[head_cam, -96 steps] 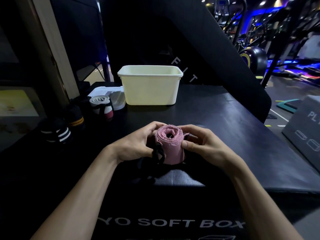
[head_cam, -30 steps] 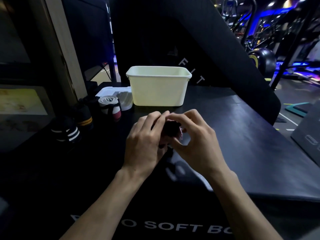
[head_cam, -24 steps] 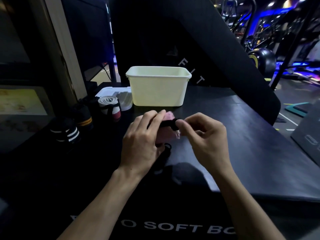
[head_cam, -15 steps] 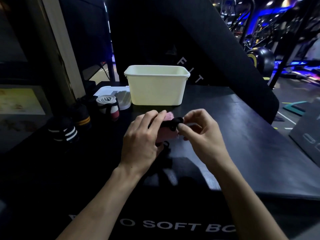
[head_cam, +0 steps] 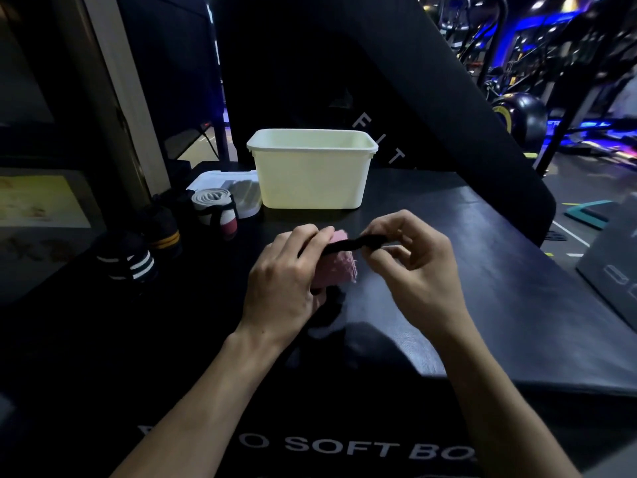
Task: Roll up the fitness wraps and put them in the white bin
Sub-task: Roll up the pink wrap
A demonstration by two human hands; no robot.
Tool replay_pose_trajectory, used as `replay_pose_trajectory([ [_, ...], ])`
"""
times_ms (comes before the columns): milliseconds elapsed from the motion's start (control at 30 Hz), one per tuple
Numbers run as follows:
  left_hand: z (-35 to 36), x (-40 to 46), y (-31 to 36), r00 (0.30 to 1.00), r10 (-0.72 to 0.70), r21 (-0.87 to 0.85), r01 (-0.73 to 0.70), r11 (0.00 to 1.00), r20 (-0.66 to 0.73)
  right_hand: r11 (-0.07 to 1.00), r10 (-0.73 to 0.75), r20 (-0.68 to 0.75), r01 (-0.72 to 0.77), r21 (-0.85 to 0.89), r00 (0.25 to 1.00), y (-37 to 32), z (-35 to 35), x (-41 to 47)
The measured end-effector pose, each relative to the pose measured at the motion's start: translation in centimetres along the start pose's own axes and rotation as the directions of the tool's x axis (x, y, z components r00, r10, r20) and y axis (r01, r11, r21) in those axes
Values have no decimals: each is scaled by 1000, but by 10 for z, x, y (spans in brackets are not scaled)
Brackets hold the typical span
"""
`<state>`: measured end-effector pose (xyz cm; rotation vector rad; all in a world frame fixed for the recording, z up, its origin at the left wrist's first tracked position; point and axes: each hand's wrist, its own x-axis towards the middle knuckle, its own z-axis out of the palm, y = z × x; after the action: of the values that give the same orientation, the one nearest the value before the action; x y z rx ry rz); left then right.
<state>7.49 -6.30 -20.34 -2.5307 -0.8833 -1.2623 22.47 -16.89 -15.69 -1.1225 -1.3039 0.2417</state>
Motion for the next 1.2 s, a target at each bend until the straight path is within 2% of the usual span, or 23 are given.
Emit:
replay_pose_trajectory([
  [133,2,1,-2,1000,-30,-21,30,999,-2,967,149,129,-171,187,980,-1,-9,-2],
  [233,3,1,-2,999,-38,-27,38,999,-9,929,183,246,-249,274,952,3,-13,-4],
  [433,2,2,-2,999,-39,-42,38,998,-21,835,187,226,-276,476,956,3,-10,-3],
  [567,3,0,-2,999,-34,-31,34,999,-20,881,242,159,-286,378,957,5,-9,-3],
  [733,4,0,-5,998,-40,-9,39,999,-46,977,202,-47,-198,78,978,9,-4,-1],
  [833,6,0,-5,997,-38,15,39,999,-64,973,179,-133,-195,-120,975,18,-2,-1],
  [933,7,0,-6,997,-38,28,40,999,-62,942,176,-111,-200,-268,978,20,0,-3],
  [1000,5,0,-7,997,-53,15,54,998,-54,950,178,-66,-189,-248,982,17,1,-3],
  [1200,1,1,-7,996,-81,-3,81,997,-23,997,78,141,-79,-1,987,12,-3,-3],
])
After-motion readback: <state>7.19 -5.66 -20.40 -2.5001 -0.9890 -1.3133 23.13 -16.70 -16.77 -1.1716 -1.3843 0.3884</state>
